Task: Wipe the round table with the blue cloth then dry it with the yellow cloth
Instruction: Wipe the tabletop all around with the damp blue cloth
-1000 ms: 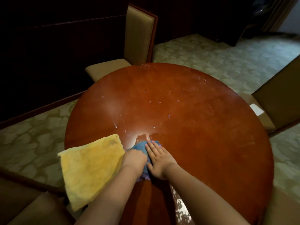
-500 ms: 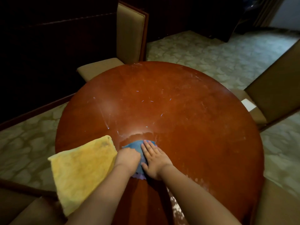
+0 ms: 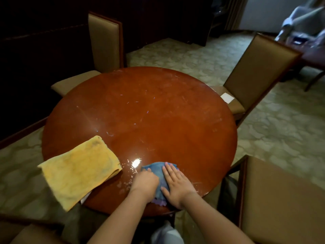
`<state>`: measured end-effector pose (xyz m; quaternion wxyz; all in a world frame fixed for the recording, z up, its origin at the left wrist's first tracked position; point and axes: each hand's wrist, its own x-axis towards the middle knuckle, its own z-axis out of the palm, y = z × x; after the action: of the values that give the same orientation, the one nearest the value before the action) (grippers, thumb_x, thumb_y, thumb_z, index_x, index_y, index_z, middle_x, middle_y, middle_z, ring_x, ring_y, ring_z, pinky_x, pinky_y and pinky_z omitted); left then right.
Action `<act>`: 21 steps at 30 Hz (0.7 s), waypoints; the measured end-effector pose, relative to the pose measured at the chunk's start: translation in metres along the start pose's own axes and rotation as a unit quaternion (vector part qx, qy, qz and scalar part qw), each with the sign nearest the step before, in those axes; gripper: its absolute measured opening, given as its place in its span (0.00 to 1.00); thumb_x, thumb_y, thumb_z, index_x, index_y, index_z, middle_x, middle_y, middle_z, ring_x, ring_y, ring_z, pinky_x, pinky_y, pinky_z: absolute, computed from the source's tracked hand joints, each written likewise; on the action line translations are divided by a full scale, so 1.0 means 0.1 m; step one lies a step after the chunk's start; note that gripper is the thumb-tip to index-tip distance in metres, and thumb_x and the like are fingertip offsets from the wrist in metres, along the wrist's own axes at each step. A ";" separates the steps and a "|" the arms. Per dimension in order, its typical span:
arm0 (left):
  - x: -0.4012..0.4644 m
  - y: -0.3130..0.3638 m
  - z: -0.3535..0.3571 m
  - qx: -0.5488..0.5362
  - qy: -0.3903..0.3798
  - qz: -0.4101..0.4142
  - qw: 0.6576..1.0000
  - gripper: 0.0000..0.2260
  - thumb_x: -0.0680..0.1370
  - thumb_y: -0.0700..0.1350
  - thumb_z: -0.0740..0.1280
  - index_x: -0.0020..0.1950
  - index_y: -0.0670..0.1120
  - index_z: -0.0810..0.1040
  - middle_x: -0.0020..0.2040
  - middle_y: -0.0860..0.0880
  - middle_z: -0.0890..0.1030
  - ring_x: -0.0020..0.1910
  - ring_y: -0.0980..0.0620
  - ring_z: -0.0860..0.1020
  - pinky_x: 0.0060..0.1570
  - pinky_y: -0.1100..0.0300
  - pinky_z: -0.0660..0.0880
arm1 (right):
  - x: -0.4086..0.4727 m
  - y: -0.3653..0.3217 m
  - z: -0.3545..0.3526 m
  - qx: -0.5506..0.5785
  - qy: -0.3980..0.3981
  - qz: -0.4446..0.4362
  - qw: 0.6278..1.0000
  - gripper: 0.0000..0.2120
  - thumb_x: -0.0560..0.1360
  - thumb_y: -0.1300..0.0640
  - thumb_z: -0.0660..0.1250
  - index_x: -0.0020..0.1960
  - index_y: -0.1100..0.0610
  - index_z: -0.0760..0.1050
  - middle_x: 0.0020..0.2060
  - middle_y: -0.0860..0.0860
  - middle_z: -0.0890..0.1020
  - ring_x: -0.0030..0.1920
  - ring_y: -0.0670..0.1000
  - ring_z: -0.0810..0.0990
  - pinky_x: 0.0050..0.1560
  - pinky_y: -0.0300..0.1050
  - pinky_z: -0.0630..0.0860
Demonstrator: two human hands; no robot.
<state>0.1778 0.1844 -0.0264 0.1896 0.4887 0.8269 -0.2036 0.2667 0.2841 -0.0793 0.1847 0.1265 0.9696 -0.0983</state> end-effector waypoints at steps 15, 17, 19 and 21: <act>0.43 0.24 -0.12 0.038 0.014 0.072 0.997 0.27 0.80 0.44 0.61 0.76 0.36 0.56 0.77 0.36 0.50 0.75 0.38 0.54 0.64 0.51 0.68 | -0.11 0.46 -0.06 0.025 -0.005 0.080 0.996 0.36 0.76 0.35 0.33 0.75 0.56 0.31 0.74 0.50 0.33 0.71 0.46 0.30 0.71 0.43 0.33; 0.57 0.28 -0.20 0.050 0.018 0.077 0.996 0.28 0.80 0.45 0.61 0.76 0.36 0.56 0.77 0.36 0.50 0.75 0.38 0.54 0.64 0.51 0.67 | -0.04 0.58 -0.12 0.026 -0.012 0.093 0.995 0.33 0.81 0.40 0.41 0.76 0.57 0.32 0.75 0.51 0.34 0.73 0.47 0.31 0.72 0.44 0.34; 0.71 0.30 -0.28 0.063 0.019 0.078 0.995 0.29 0.80 0.47 0.62 0.76 0.37 0.56 0.77 0.36 0.51 0.75 0.38 0.55 0.64 0.51 0.67 | 0.04 0.69 -0.18 0.019 -0.013 0.097 0.995 0.32 0.81 0.41 0.42 0.76 0.57 0.32 0.75 0.52 0.34 0.74 0.48 0.32 0.73 0.45 0.35; 0.84 0.28 -0.36 0.063 0.014 0.074 0.995 0.31 0.79 0.48 0.64 0.76 0.37 0.56 0.77 0.36 0.51 0.75 0.39 0.55 0.63 0.51 0.68 | 0.15 0.78 -0.23 0.018 -0.007 0.101 0.995 0.32 0.81 0.42 0.43 0.76 0.57 0.32 0.75 0.52 0.34 0.75 0.49 0.33 0.73 0.45 0.35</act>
<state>0.1608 0.2773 -0.0431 0.1613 0.5628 0.7764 -0.2335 0.2677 0.3670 -0.0754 0.1986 0.2264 0.9486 -0.0973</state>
